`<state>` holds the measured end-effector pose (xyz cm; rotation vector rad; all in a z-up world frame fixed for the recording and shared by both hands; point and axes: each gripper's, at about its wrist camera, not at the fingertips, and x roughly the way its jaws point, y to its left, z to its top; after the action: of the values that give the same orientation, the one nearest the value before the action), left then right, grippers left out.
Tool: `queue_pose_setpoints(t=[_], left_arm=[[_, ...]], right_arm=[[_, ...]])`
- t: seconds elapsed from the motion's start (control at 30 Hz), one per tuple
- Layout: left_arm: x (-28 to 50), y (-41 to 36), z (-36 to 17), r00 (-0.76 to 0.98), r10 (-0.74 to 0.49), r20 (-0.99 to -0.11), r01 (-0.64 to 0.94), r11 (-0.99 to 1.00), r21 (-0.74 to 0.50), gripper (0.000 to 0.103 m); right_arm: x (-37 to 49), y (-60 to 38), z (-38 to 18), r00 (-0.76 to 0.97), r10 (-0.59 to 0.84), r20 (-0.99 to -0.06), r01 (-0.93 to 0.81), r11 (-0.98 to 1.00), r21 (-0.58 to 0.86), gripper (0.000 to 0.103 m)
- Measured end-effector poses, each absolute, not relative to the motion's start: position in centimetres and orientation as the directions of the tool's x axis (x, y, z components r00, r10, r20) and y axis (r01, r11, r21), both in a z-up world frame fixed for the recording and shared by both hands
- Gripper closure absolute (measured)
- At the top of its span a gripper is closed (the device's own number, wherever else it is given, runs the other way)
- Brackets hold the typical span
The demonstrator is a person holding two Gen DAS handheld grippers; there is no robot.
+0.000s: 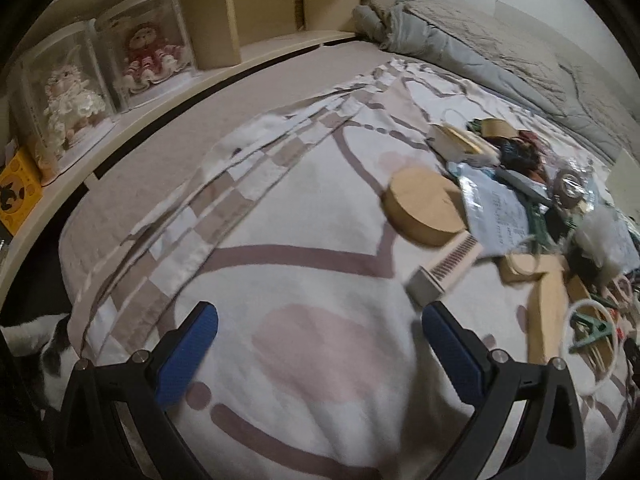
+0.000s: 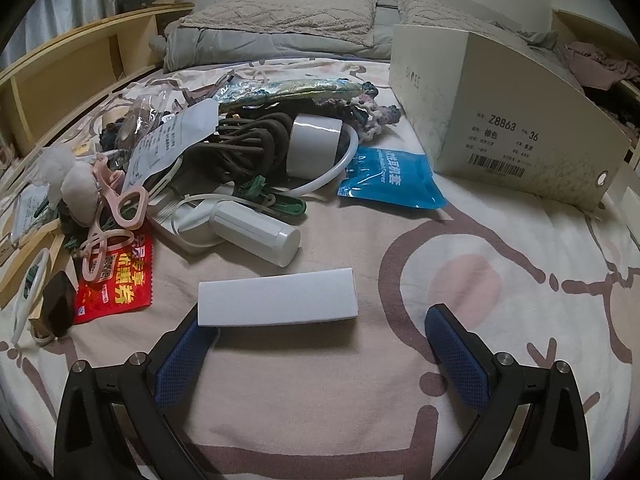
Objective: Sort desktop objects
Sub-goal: 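Grasp the white rectangular box with the right tool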
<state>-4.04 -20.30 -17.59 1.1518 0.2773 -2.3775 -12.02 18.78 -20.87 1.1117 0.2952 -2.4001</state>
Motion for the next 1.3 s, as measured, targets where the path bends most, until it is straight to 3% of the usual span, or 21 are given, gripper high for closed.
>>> queue_pose_setpoints(t=[0.13, 0.27, 0.6, 0.97, 1.07, 1.13, 1.3], left_arm=[[-4.6, -19.5, -17.5, -0.556, -0.299, -0.776, 0.460, -0.888, 0.013, 0.000], [-5.9, -19.7, -17.9, -0.525, -0.340, -0.780, 0.494, -0.868, 0.046, 0.000], [-6.7, -20.3, -18.5, -0.474, -0.442, -0.761, 0.570, -0.813, 0.118, 0.000], [-6.7, -20.9, -18.4, -0.452, -0.482, -0.750, 0.618, -0.776, 0.126, 0.000], [-6.5, -20.9, -18.3, -0.455, -0.479, -0.751, 0.622, -0.774, 0.117, 0.000], [-6.1, -20.7, -18.1, -0.480, -0.463, -0.745, 0.617, -0.782, 0.087, 0.000], [-5.5, -19.4, -17.3, -0.604, -0.343, -0.720, 0.529, -0.847, -0.041, 0.000]], right_arm=[[-12.0, 18.8, -20.9, -0.557, -0.333, -0.761, 0.504, -0.864, 0.009, 0.000], [-12.3, 19.4, -20.8, -0.539, -0.370, -0.756, 0.506, -0.860, 0.059, 0.000], [-11.4, 19.5, -20.7, -0.585, -0.361, -0.727, 0.497, -0.867, 0.031, 0.000], [-11.3, 19.0, -20.2, -0.554, -0.412, -0.723, 0.562, -0.826, 0.041, 0.020], [-11.1, 18.9, -20.2, -0.550, -0.429, -0.717, 0.573, -0.818, 0.050, 0.029], [-11.0, 18.8, -20.2, -0.539, -0.450, -0.712, 0.588, -0.806, 0.064, 0.036], [-11.0, 19.0, -20.2, -0.529, -0.477, -0.702, 0.592, -0.800, 0.097, 0.036]])
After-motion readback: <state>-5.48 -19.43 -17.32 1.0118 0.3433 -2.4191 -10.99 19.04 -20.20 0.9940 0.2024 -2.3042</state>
